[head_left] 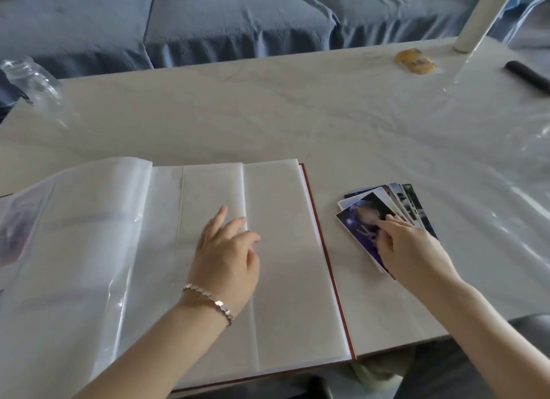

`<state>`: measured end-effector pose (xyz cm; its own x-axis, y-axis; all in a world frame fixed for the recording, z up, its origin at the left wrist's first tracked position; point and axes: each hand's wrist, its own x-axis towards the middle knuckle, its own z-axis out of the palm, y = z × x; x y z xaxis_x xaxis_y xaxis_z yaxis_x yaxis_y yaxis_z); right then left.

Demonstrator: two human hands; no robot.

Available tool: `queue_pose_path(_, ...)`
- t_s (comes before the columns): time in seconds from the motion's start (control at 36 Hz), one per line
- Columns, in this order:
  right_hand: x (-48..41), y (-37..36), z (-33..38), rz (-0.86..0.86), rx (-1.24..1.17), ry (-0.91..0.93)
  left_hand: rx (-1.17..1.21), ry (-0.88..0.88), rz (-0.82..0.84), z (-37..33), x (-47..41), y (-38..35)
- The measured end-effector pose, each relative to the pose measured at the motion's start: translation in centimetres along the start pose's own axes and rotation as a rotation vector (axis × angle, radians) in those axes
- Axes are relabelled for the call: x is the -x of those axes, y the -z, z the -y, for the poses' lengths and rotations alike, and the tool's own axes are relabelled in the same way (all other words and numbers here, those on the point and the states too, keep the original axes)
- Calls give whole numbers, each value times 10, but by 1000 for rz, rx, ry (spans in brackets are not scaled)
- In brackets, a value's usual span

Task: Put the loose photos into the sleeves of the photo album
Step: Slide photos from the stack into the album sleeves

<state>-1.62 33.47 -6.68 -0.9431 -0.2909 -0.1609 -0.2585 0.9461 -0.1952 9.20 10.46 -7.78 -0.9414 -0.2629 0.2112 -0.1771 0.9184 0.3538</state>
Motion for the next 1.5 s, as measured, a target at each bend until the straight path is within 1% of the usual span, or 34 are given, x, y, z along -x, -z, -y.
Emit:
queue_pose_path(0.03, 0, 2, -1, 4, -17, 2, 34, -29, -33, -6, -2, -2)
queue_pose_path(0.08, 2, 5, -2, 54, -25, 13, 112, -63, -30, -18, -6, -5)
queue_pose_path(0.14, 3, 5, -5, 102, 34, 41, 217, -59, 15, -29, -8, -8)
queue_pose_path(0.17, 4, 5, -6, 105, 41, 51, 285, -21, 65, -38, -11, -6)
queue_pose_path(0.22, 7, 3, -8, 94, 16, 57, 444, 128, 181, -55, -17, -6)
queue_pose_path(0.33, 12, 1, -12, 75, -28, 80, 753, 538, 420, -89, -41, -23)
queue_pose_path(0.36, 13, 0, -13, 74, -37, 88, 817, 602, 458, -96, -47, -26)
queue_pose_path(0.39, 13, -1, -14, 75, -49, 95, 841, 631, 486, -103, -53, -30)
queue_pose_path(0.44, 15, -2, -17, 69, -61, 110, 795, 618, 506, -113, -62, -40)
queue_pose_path(0.5, 16, -3, -21, 57, -70, 125, 712, 615, 481, -119, -70, -47)
queue_pose_path(0.56, 18, -2, -23, 42, -101, 140, 679, 639, 448, -122, -76, -53)
queue_pose_path(0.64, 20, -2, -28, 26, -172, 163, 749, 676, 386, -122, -80, -58)
queue_pose_path(0.69, 21, -3, -30, -15, -267, 155, 837, 678, 357, -122, -79, -55)
queue_pose_path(0.81, 20, 4, -29, -146, -455, 60, 921, 576, 330, -111, -79, -35)
queue_pose_path(0.83, 18, 7, -25, -156, -510, 23, 939, 552, 317, -106, -78, -28)
queue_pose_path(0.89, 14, 14, -19, -109, -621, -66, 940, 525, 312, -95, -77, -16)
queue_pose_path(0.94, 10, 21, -12, -12, -730, -88, 908, 485, 291, -84, -75, -4)
queue_pose_path(0.97, 9, 24, -7, 48, -785, -68, 876, 459, 268, -78, -74, 0)
queue_pose_path(1.03, 9, 26, 2, 155, -818, -7, 771, 397, 202, -62, -70, 6)
queue_pose_path(1.08, 7, 23, 12, 220, -792, 17, 570, 307, 139, -43, -65, 7)
queue_pose_path(1.14, 4, 18, 22, 243, -805, -11, 292, 170, 59, -22, -59, 7)
queue_pose_path(1.17, 3, 15, 27, 234, -847, -35, 145, 102, 56, -12, -56, 6)
queue_pose_path(1.19, 1, 12, 32, 213, -898, -58, -5, 69, 115, -2, -53, 5)
queue_pose_path(1.25, -3, 8, 43, 158, -1001, -108, -230, 120, 312, 18, -45, 3)
queue_pose_path(1.28, -5, 6, 49, 130, -1051, -129, -274, 173, 378, 27, -41, 3)
queue_pose_path(1.31, -8, 5, 55, 106, -1094, -140, -277, 218, 395, 36, -37, 2)
queue_pose_path(1.39, -18, 0, 76, 33, -1165, -138, -286, 260, 361, 54, -25, 5)
queue_pose_path(1.5, -31, -8, 101, -45, -1170, -140, -278, 259, 241, 60, -17, 10)
